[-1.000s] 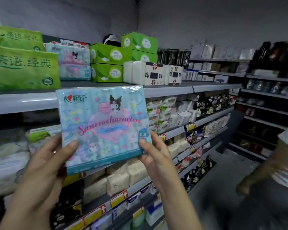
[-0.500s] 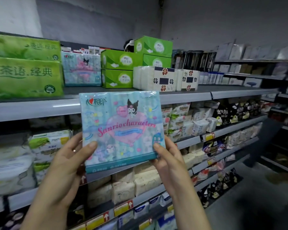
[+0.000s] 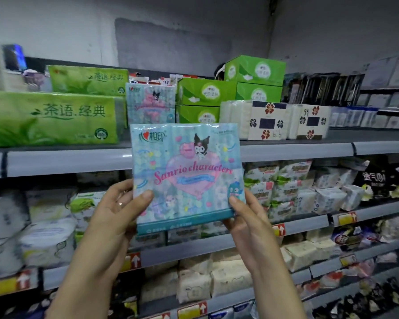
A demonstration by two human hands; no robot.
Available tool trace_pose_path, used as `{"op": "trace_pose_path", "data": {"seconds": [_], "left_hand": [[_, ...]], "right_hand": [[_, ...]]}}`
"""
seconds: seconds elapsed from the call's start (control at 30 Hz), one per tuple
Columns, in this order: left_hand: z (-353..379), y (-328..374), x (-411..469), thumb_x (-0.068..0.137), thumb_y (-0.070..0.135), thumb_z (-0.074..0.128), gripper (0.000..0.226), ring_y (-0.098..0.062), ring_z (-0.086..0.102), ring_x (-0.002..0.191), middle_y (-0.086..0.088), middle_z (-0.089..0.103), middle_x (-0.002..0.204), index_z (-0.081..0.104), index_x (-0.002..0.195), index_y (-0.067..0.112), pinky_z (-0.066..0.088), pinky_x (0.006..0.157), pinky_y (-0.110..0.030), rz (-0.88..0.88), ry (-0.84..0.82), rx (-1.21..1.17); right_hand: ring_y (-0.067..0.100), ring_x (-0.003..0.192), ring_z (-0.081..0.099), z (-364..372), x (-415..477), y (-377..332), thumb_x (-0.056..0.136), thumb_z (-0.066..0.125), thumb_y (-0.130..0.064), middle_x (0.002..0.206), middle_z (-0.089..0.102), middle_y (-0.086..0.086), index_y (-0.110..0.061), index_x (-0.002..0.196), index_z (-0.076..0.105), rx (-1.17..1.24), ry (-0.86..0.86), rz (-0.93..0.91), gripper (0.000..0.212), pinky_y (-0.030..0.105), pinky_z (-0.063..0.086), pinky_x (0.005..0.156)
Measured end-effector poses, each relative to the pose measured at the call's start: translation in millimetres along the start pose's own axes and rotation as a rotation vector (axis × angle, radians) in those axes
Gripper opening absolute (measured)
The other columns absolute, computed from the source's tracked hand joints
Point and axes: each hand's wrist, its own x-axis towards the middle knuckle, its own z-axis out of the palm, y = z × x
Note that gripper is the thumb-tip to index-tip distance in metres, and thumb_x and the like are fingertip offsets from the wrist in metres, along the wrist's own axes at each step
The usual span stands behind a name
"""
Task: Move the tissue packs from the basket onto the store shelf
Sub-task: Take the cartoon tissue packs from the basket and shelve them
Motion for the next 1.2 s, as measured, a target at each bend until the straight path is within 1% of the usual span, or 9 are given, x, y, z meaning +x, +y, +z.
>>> {"op": "trace_pose_path", "data": {"seconds": [0.33, 0.43, 0.53, 0.63, 0.77, 0.87, 0.97, 1.1, 1.2], "left_hand": [[33.4, -9.9, 45.6, 0.027, 0.055, 0.092, 0.088, -0.018, 0.071, 0.084, -0.006, 0.075, 0.096, 0.06, 0.1, 0.017, 0.054, 0.074, -0.037, 0.092, 0.113, 0.107], [33.3, 8.6, 61.0, 0.029, 0.052, 0.092, 0.072, -0.016, 0.072, 0.081, -0.007, 0.076, 0.093, 0.065, 0.09, 0.025, 0.057, 0.065, -0.025, 0.128, 0.09, 0.166], [33.5, 27.7, 79.7, 0.05, 0.041, 0.085, 0.046, -0.009, 0.071, 0.074, 0.002, 0.075, 0.085, 0.068, 0.089, 0.024, 0.053, 0.055, -0.016, 0.159, 0.101, 0.266], [32.7, 48.9, 100.4, 0.07, 0.025, 0.079, 0.034, -0.008, 0.071, 0.087, 0.006, 0.076, 0.092, 0.068, 0.101, 0.017, 0.053, 0.065, -0.013, 0.181, 0.122, 0.386], [34.9, 83.5, 122.9, 0.079, 0.023, 0.063, 0.022, -0.008, 0.071, 0.089, 0.002, 0.077, 0.095, 0.073, 0.095, 0.012, 0.055, 0.075, -0.017, 0.201, 0.027, 0.616], [30.3, 110.7, 151.2, 0.081, 0.022, 0.068, 0.022, -0.009, 0.07, 0.087, 0.001, 0.077, 0.089, 0.073, 0.091, 0.004, 0.05, 0.09, -0.029, 0.185, 0.035, 0.88], [27.9, 131.4, 184.1, 0.079, 0.009, 0.073, 0.004, -0.012, 0.07, 0.087, -0.001, 0.077, 0.084, 0.073, 0.083, 0.008, 0.05, 0.087, -0.026, 0.186, 0.056, 1.014], [27.1, 148.3, 225.1, 0.078, -0.005, 0.069, 0.026, -0.015, 0.069, 0.088, -0.008, 0.072, 0.095, 0.067, 0.103, 0.003, 0.057, 0.073, -0.016, 0.17, 0.052, 0.974], [19.9, 154.5, 249.7, 0.083, -0.01, 0.06, 0.033, -0.014, 0.068, 0.09, -0.006, 0.069, 0.1, 0.059, 0.111, 0.006, 0.058, 0.073, -0.02, 0.122, 0.03, 0.848]], "right_hand": [[0.015, 0.09, 0.07, -25.7, 76.9, -34.1, 0.042, 0.091, -0.037, 0.103, 0.073, 0.003, -0.02, 0.106, 0.064, -0.189, -0.192, -0.009, 0.071, 0.024, 0.056, 0.067], [0.004, 0.078, 0.069, -14.3, 94.6, -44.6, 0.064, 0.072, -0.018, 0.087, 0.074, -0.01, -0.028, 0.103, 0.059, -0.255, -0.226, -0.047, 0.042, 0.016, 0.052, 0.059], [-0.001, 0.077, 0.068, 1.4, 114.6, -49.5, 0.067, 0.066, -0.017, 0.084, 0.073, -0.017, -0.03, 0.106, 0.054, -0.29, -0.269, -0.094, 0.043, 0.013, 0.05, 0.058], [-0.003, 0.082, 0.068, 17.7, 134.3, -50.8, 0.068, 0.067, -0.02, 0.087, 0.072, -0.024, -0.036, 0.102, 0.052, -0.299, -0.281, -0.14, 0.04, 0.012, 0.05, 0.06], [0.0, 0.09, 0.068, 42.5, 163.8, -59.1, 0.08, 0.066, -0.016, 0.098, 0.07, -0.016, -0.039, 0.103, 0.053, -0.332, -0.297, -0.222, 0.035, 0.013, 0.052, 0.066], [0.005, 0.092, 0.067, 61.6, 190.6, -66.2, 0.084, 0.063, -0.009, 0.105, 0.069, -0.007, -0.031, 0.114, 0.054, -0.367, -0.345, -0.281, 0.039, 0.014, 0.052, 0.065], [0.012, 0.096, 0.065, 78.1, 220.2, -69.0, 0.085, 0.063, -0.005, 0.111, 0.067, 0.001, -0.024, 0.122, 0.05, -0.434, -0.362, -0.298, 0.044, 0.018, 0.054, 0.065], [0.012, 0.085, 0.065, 97.1, 256.8, -70.7, 0.085, 0.063, -0.005, 0.101, 0.066, 0.001, -0.022, 0.113, 0.051, -0.509, -0.374, -0.292, 0.035, 0.02, 0.055, 0.065], [0.012, 0.082, 0.063, 111.1, 278.7, -69.4, 0.086, 0.063, -0.002, 0.103, 0.063, 0.005, -0.016, 0.118, 0.049, -0.622, -0.376, -0.31, 0.038, 0.018, 0.054, 0.06]]}}
